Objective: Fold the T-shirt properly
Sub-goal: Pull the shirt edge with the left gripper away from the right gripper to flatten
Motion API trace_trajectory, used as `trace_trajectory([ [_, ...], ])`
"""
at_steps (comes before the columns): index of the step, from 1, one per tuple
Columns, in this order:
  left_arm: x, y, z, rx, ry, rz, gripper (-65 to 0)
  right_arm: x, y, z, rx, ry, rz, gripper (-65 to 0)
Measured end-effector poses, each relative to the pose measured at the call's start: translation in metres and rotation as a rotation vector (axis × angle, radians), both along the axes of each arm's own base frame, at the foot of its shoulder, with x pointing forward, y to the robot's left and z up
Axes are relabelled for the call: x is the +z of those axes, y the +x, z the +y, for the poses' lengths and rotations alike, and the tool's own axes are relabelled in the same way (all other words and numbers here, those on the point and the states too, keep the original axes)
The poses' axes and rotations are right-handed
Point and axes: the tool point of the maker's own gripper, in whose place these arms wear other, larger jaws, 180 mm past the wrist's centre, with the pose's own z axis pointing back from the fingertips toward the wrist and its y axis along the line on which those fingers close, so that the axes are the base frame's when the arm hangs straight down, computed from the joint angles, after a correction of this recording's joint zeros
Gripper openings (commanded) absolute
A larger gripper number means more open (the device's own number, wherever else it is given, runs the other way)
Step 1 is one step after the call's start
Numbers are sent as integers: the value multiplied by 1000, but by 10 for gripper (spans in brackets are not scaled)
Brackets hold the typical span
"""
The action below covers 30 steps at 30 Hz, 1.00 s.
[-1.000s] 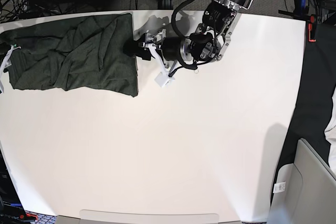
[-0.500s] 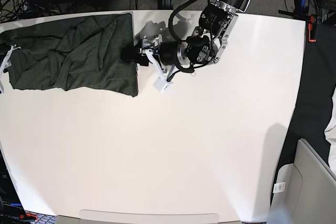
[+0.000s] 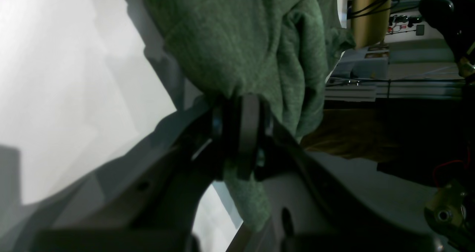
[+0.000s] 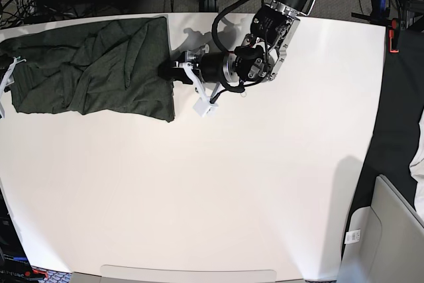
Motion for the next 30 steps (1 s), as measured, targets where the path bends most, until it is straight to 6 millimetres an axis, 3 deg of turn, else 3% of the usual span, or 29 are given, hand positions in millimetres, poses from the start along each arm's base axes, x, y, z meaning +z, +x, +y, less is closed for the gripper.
trace_trajectory([
  [4,0,0,12,-3,4,-4,-641,0,0,0,0,0,0,-401],
  [12,-8,20,59,88,62,-2,-641,0,1,0,1,1,-3,-401],
  [17,-7,15,62,54,90,3,-641,0,0,0,0,0,-2,-401],
  [20,12,11,59,10,83,-41,-641,0,1,0,-1,1,-2,-401],
  [23,23,21,63,39,61,-71,-641,-1,0,2,-2,7,-2,-401],
  [30,14,26,89,64,123,-71,-641,-2,0,2,-2,11,-2,-401],
])
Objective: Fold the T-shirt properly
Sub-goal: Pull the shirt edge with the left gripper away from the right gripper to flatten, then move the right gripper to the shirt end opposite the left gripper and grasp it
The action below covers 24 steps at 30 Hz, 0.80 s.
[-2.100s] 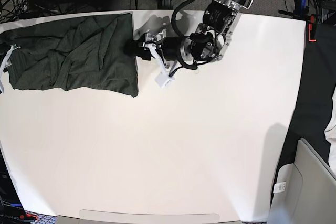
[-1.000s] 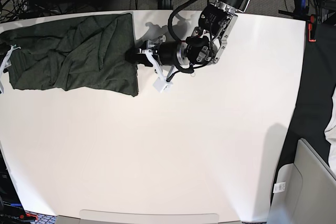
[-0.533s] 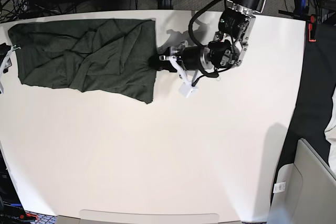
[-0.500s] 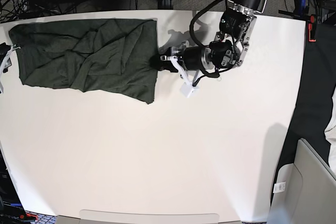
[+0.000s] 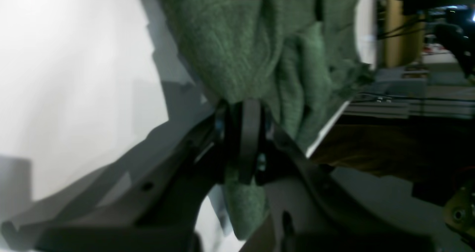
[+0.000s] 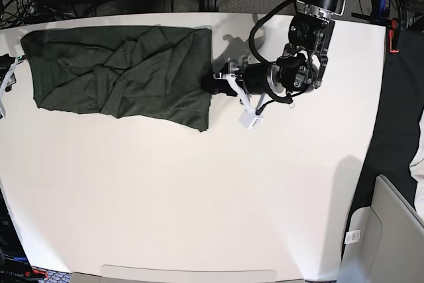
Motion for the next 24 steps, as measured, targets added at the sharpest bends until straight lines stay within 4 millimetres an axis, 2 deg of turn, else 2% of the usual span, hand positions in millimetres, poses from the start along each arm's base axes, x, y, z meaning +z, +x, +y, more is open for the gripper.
trace_trajectory([
  [8,-23,11,46,69,78,49,-641,0,0,0,-1,-1,1,-401],
  [14,-26,15,68,81,126,45,-641,-3,-1,0,-5,3,6,-401],
  [16,-28,15,74,82,140,46,-641,-15,-4,0,-28,41,19,-401],
  [20,-28,14,72,83,135,48,-641,-52,-16,3,-93,145,87,-400],
  [24,-30,11,71,81,133,53,-641,-76,-10,20,-125,255,81,-400],
])
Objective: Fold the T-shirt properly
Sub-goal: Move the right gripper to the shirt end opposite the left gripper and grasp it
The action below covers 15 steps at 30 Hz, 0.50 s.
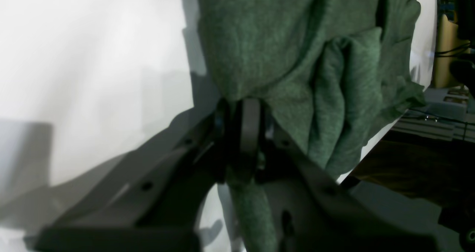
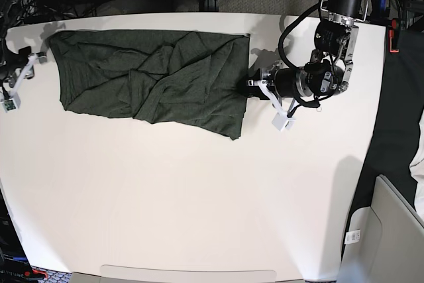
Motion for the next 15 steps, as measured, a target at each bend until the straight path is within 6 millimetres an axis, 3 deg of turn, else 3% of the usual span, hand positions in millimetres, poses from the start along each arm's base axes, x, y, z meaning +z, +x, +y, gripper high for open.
trace_trajectory([
  [4,-1,-2,-1,6,-9,2,-641,-26,-1,22,-16,141,16,-400],
  [15,-1,-3,-1,5,-9,3,-641,-54,1,37,-62,274,42,-400],
])
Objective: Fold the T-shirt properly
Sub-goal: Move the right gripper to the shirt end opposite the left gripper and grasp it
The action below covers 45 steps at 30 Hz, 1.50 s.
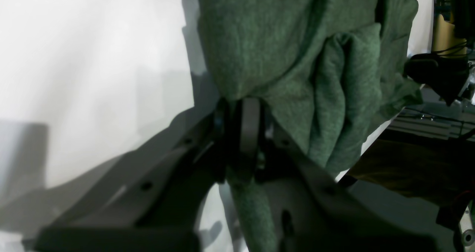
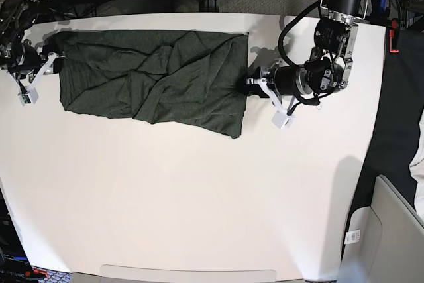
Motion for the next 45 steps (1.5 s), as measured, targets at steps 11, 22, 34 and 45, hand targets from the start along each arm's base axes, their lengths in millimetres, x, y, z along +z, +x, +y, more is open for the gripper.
trace_trajectory([
  [11,0,-1,-3,-5,-4,5,-641,-7,15,20,-23,78,-54,-401],
  [22,0,-1,-3,-5,-6,5,-641,-6,33,58,18,189,-113,-401],
  [34,0,-1,-4,-6,-7,5,-641,-9,39,106,148,278,-110,-409],
  [45,0,-1,-4,-5,-7,5,-641,-12,37,105,144,279,-102,-647],
])
